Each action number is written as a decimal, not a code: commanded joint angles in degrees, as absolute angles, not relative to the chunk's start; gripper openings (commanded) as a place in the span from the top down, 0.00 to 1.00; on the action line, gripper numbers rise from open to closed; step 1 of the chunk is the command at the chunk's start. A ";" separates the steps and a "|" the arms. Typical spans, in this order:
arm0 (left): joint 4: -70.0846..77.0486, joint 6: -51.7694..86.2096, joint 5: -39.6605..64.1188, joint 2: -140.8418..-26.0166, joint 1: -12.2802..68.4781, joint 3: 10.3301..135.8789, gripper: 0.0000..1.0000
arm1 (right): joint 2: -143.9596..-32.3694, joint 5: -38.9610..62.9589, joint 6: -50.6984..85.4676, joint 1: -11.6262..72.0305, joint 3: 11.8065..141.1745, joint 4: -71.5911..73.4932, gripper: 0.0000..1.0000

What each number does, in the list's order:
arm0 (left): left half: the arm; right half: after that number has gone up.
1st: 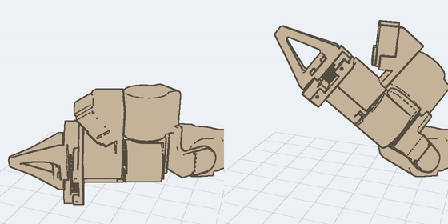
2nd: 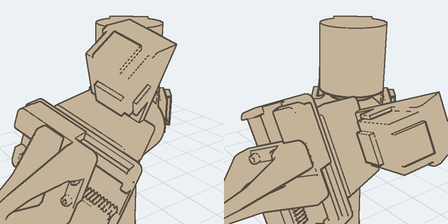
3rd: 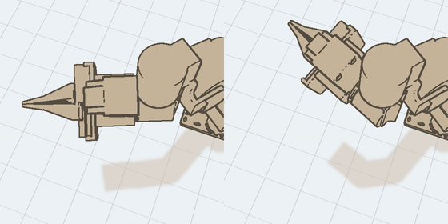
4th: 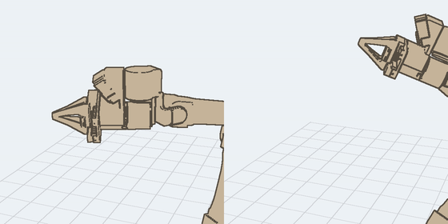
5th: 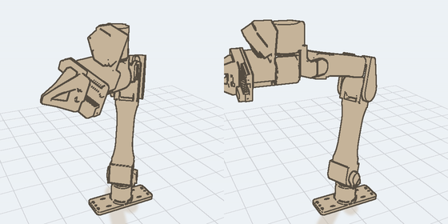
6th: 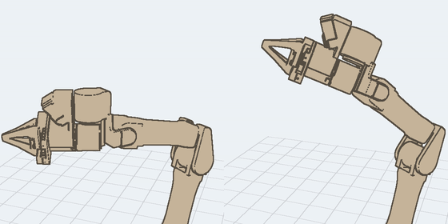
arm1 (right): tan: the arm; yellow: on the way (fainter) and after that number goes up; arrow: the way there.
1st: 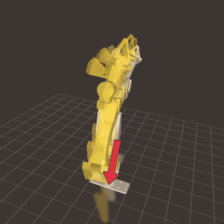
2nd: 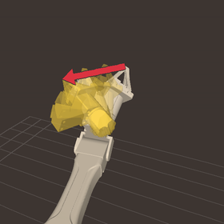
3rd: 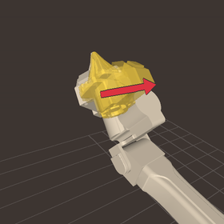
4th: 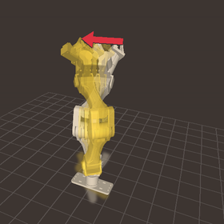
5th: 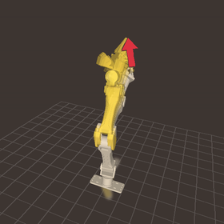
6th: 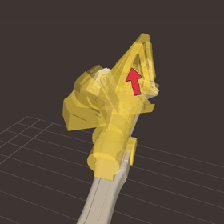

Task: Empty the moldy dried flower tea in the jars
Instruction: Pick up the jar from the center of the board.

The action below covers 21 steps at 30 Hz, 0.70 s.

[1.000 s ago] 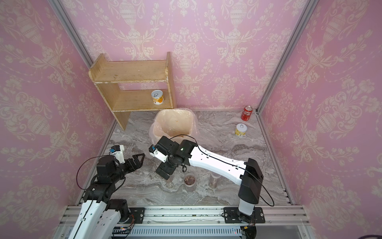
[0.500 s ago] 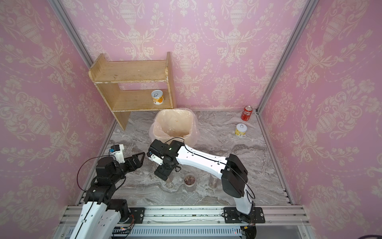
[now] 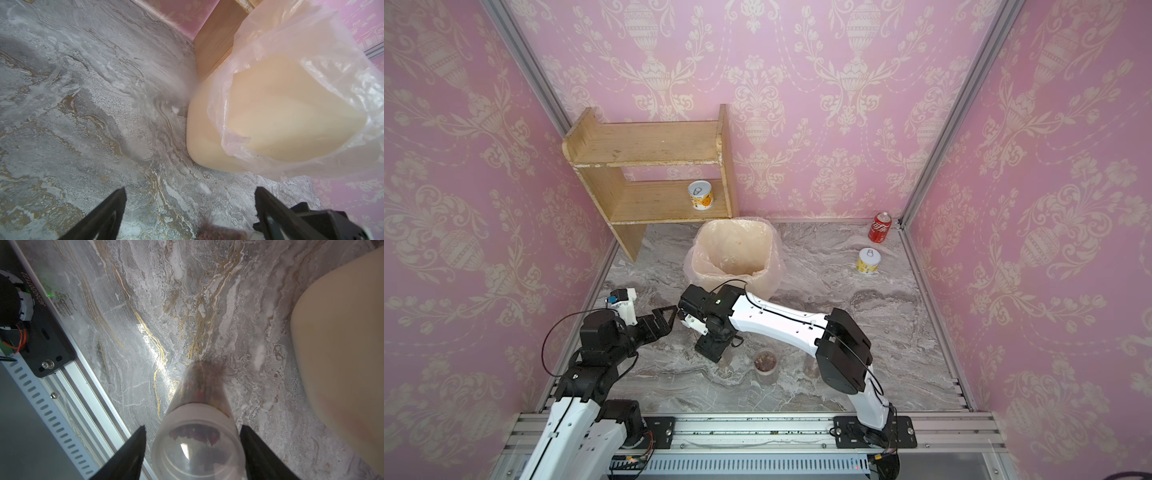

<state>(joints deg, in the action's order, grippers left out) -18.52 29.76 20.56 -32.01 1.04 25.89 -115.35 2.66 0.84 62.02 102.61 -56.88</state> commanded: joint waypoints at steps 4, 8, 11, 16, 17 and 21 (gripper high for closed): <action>-20.72 25.80 21.87 -32.27 1.66 29.42 0.01 | -115.27 -0.08 1.54 62.41 103.81 -57.36 0.39; -20.40 25.79 22.00 -32.03 1.67 29.63 0.01 | -114.86 -0.17 1.76 62.45 103.39 -57.22 0.47; -20.48 25.46 22.17 -31.80 1.62 29.85 0.01 | -114.06 0.18 1.82 62.37 102.96 -56.87 0.52; -18.96 23.85 25.96 -30.62 1.67 31.42 0.01 | -109.99 0.52 1.93 62.06 102.49 -56.95 0.55; -17.62 23.59 27.91 -30.27 1.69 31.70 0.01 | -108.64 1.01 2.15 61.70 102.20 -56.95 0.56; -12.12 24.06 33.71 -29.05 1.96 32.69 0.01 | -102.62 3.13 3.23 59.24 100.48 -57.08 0.57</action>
